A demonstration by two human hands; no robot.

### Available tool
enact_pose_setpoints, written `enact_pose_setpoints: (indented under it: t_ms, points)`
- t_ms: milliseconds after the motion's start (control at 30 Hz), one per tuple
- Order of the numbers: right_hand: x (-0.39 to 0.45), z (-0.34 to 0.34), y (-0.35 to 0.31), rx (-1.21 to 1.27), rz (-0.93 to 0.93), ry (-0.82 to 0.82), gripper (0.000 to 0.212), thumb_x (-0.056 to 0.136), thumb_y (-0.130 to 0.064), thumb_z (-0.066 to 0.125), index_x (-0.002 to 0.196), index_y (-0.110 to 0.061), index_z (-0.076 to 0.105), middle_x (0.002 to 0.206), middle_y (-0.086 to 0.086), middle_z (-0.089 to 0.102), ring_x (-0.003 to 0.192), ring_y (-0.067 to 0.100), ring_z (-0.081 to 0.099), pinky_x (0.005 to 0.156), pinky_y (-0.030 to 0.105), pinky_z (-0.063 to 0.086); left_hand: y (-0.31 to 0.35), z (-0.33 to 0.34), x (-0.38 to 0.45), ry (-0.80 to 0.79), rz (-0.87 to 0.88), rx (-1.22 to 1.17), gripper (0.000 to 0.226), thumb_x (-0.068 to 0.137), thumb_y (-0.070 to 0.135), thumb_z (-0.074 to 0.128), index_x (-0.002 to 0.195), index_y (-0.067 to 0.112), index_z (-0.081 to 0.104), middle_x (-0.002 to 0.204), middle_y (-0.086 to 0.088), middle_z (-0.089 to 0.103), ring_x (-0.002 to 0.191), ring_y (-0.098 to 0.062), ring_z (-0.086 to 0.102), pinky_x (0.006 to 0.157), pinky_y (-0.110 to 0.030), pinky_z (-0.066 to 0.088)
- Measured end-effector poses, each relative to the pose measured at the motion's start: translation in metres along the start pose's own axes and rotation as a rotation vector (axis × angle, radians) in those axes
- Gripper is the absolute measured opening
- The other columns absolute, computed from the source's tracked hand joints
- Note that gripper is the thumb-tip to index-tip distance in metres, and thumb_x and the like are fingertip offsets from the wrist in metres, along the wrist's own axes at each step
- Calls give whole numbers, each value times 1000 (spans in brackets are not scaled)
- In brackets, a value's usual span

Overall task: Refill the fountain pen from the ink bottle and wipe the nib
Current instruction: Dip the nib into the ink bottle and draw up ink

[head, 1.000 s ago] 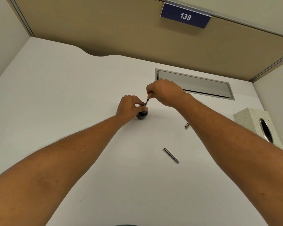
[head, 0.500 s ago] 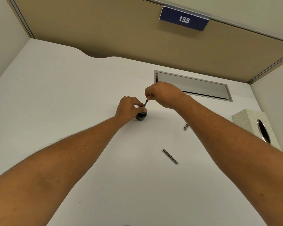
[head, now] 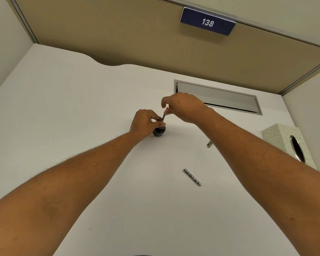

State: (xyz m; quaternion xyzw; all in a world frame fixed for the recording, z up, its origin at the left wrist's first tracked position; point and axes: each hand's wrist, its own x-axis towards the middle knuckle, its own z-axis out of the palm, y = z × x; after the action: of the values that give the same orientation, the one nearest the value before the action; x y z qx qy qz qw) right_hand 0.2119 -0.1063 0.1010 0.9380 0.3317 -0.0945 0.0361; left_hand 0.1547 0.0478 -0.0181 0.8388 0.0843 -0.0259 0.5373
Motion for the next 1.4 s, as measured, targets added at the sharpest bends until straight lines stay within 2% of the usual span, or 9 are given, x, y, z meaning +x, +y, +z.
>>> enact_pose_setpoints:
  t_ms: [133, 367, 567, 733, 900, 1033, 1167, 1267, 1400]
  points:
    - [3, 2, -2, -84, -3, 47, 13, 102, -27, 64, 105, -15, 69, 104, 6, 75, 85, 30, 66, 67, 33, 41, 1, -1, 0, 5, 4, 8, 20, 77, 22, 93, 92, 10, 85, 101, -6, 82, 97, -25, 72, 92, -47, 57]
    - [3, 8, -9, -191, 62, 65, 31, 107, -40, 53, 109, -14, 69, 100, 12, 70, 78, 33, 62, 64, 35, 38, 0, -1, 0, 6, 1, 4, 19, 77, 22, 93, 91, 12, 85, 101, -3, 82, 96, -23, 72, 91, -46, 57]
    - [3, 2, -3, -16, 32, 9, 24, 100, -41, 65, 104, -18, 68, 98, 8, 70, 79, 28, 60, 66, 34, 42, -2, -1, 1, 10, 1, 7, 20, 76, 24, 93, 91, 14, 86, 100, -2, 82, 94, -21, 72, 91, -46, 58]
    - [3, 3, -5, -74, 24, 29, 28, 103, -39, 60, 99, -13, 70, 96, 11, 71, 75, 30, 60, 65, 35, 40, -4, 0, 1, 9, 8, 2, 19, 76, 24, 94, 90, 15, 86, 96, 0, 81, 95, -21, 72, 91, -47, 58]
    - [3, 7, -11, -213, 61, 34, 29, 108, -39, 54, 112, -15, 70, 90, 10, 63, 77, 33, 62, 63, 35, 40, -4, -1, 0, 13, 7, 0, 19, 76, 23, 94, 90, 14, 86, 99, -1, 82, 94, -20, 72, 90, -42, 58]
    - [3, 2, -8, -63, 67, 6, 38, 103, -50, 56, 103, -14, 70, 89, 7, 63, 78, 30, 61, 65, 34, 41, -5, -1, 2, 12, 5, 0, 20, 75, 24, 94, 90, 13, 85, 99, -1, 82, 90, -20, 70, 83, -36, 55]
    - [3, -4, -5, -9, 34, -49, 25, 100, -41, 64, 99, -17, 67, 94, 7, 66, 80, 28, 61, 66, 33, 39, -6, -1, 2, 12, 20, 3, 21, 76, 24, 94, 91, 12, 86, 98, -3, 82, 92, -23, 72, 85, -40, 56]
    - [3, -1, -6, -11, 44, -46, 26, 105, -39, 56, 92, -17, 64, 87, 6, 60, 76, 29, 58, 65, 33, 38, -6, 0, 2, 12, 16, -1, 19, 75, 24, 94, 89, 14, 85, 97, -2, 82, 90, -21, 71, 86, -41, 57]
    - [4, 3, -10, -49, 75, -29, 36, 108, -42, 49, 99, -12, 68, 85, 7, 57, 75, 31, 57, 66, 35, 40, -7, 0, 2, 16, 12, -10, 18, 75, 24, 94, 88, 15, 85, 96, 0, 82, 86, -16, 69, 83, -37, 56]
